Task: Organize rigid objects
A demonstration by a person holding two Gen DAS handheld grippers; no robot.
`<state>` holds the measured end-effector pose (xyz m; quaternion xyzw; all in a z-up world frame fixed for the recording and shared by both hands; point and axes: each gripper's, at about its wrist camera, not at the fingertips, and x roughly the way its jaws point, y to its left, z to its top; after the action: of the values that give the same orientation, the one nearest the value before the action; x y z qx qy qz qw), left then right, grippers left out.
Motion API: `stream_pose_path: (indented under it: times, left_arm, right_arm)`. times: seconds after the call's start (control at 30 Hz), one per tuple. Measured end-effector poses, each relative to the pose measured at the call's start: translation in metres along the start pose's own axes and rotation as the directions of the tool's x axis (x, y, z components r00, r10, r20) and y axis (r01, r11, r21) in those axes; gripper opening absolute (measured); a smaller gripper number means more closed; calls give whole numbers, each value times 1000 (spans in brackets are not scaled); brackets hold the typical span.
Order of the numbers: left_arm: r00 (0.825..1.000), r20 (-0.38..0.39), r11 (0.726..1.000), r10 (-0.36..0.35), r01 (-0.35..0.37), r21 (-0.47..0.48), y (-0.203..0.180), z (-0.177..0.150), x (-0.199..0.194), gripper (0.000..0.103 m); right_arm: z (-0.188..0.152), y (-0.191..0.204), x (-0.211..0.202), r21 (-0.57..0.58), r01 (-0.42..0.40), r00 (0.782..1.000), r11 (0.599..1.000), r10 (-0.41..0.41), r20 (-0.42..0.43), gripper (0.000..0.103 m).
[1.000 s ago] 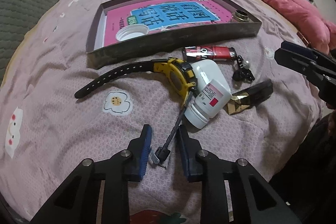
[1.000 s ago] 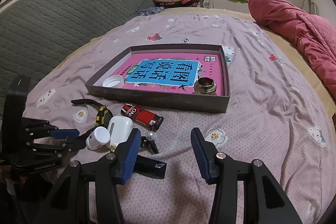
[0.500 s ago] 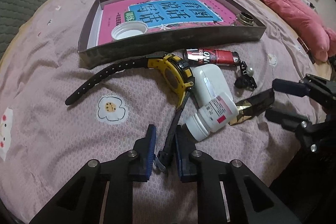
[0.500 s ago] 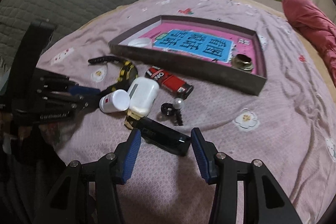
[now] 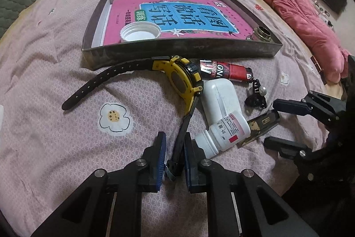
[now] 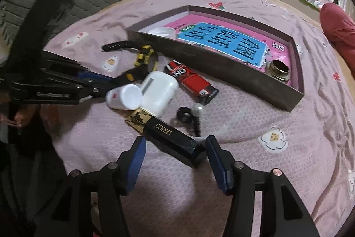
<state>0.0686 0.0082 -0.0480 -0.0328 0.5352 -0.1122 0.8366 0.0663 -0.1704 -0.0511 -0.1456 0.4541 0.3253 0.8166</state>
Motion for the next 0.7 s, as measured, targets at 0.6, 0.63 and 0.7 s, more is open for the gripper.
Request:
stream_pose_path:
  times: [0.6,0.63,0.7]
  left_arm:
    - [1000,-10,1000,-2,2,5,-1,-4,0,15]
    - [1000,-10,1000,-3,3,6,-2,-3,0,15]
    - [1000,-12,1000,0,0,11,-3,-3,1,15]
  right_arm:
    - [4,13,8,-81,-62,997,995,58,-41,56]
    - [5,13,10,-87,-57,998,995,53,-44,56]
    - [7,15,15,-103,-49,998,994,44,-49,56]
